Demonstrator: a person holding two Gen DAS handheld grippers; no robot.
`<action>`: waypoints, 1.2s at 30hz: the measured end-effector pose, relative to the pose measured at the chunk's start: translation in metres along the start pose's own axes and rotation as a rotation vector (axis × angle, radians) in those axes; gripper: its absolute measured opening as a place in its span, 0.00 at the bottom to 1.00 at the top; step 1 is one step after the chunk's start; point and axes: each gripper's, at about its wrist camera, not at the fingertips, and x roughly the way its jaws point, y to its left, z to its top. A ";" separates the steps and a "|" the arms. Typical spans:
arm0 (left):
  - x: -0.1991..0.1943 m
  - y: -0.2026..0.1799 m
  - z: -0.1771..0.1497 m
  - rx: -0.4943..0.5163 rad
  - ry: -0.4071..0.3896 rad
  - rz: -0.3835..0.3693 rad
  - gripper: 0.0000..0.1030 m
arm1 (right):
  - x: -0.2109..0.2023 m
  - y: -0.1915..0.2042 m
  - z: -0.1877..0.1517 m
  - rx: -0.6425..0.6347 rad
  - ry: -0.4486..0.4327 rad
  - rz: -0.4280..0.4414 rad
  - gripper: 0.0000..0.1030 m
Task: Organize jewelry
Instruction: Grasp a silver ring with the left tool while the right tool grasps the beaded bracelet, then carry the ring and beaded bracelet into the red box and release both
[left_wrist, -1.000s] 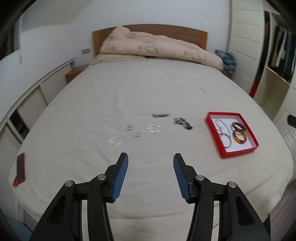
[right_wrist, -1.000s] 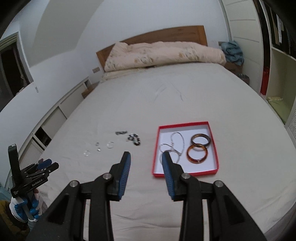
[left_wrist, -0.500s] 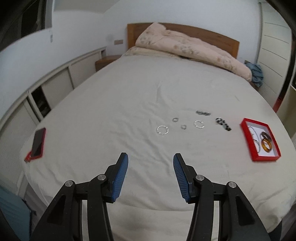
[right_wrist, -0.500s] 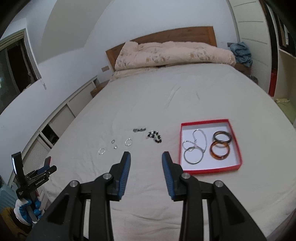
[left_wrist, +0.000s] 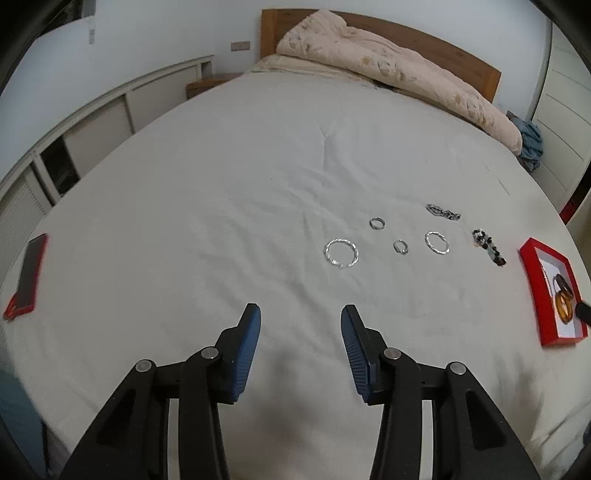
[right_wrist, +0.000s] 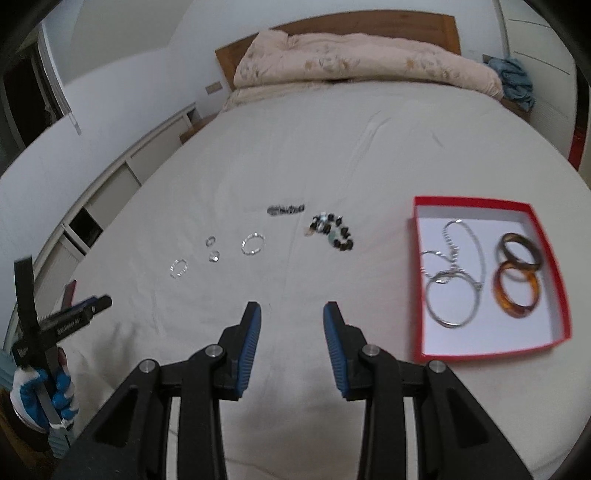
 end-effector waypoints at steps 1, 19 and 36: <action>0.008 -0.002 0.004 0.002 0.006 -0.008 0.42 | 0.009 0.000 0.001 0.000 0.010 -0.001 0.33; 0.102 -0.085 0.051 0.114 0.045 -0.168 0.38 | 0.117 -0.031 0.063 -0.010 0.047 -0.056 0.33; 0.127 -0.088 0.054 0.134 0.060 -0.143 0.18 | 0.195 -0.040 0.082 -0.019 0.135 -0.147 0.45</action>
